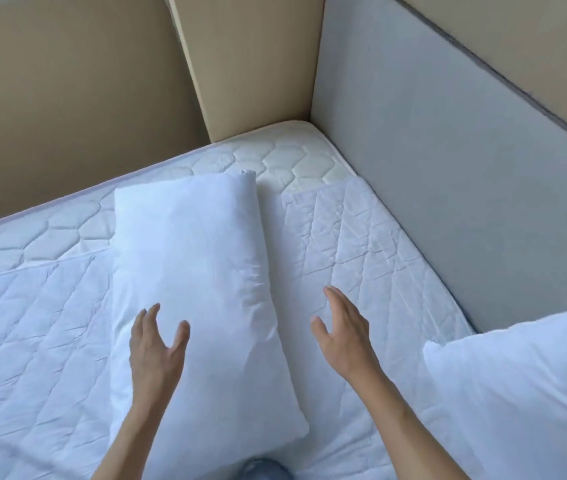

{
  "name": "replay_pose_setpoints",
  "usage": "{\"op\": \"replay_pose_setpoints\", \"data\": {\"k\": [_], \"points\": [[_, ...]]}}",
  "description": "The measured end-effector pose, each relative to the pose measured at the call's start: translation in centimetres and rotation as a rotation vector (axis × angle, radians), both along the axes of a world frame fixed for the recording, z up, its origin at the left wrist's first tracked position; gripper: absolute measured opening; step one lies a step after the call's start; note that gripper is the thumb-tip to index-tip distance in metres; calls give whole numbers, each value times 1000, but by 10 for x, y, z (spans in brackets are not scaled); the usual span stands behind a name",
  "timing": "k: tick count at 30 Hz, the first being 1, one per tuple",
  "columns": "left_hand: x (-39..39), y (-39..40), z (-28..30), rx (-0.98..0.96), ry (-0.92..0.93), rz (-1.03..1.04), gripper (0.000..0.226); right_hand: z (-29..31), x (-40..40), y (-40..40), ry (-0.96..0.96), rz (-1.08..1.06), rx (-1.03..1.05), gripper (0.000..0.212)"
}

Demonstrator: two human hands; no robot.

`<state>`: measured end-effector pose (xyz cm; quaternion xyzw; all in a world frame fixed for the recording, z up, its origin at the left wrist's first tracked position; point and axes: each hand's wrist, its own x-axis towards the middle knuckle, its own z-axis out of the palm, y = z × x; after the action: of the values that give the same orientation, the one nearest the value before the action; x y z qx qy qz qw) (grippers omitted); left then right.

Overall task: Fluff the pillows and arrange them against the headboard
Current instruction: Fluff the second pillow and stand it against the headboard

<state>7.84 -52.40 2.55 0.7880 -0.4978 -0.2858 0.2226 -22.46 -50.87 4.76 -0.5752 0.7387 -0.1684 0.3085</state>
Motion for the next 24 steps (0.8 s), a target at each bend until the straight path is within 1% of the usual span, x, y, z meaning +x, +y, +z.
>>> {"op": "replay_pose_setpoints", "data": {"k": [1,3,5,7,10,12,15,18,20,21,23,24], "points": [[12,-4,-9,27,17,2,72,-7,14,-11,-8,12,36,67],[31,-8,-24,72,6,-6,67,-19,36,-26,-12,28,85,65],[45,-4,-34,86,30,15,66,-29,54,-32,-36,35,144,63],[57,1,-38,96,83,83,71,-35,67,-35,-48,60,208,64],[75,16,-44,133,86,181,77,-44,78,-29,-78,103,288,66],[84,26,-46,128,136,289,77,-49,81,-23,-153,89,310,68],[94,40,-56,135,165,419,76,-63,81,-17,-266,70,343,74],[98,61,-77,213,216,499,92,-91,80,-12,-378,21,385,84],[96,70,-88,272,235,499,104,-111,82,-12,-454,-26,410,88],[96,75,-95,264,247,487,105,-122,84,-11,-499,-35,392,83],[101,79,-109,232,255,470,95,-143,91,-11,-576,-60,348,69],[106,78,-116,242,248,460,90,-153,95,-11,-626,-90,342,67]]}}
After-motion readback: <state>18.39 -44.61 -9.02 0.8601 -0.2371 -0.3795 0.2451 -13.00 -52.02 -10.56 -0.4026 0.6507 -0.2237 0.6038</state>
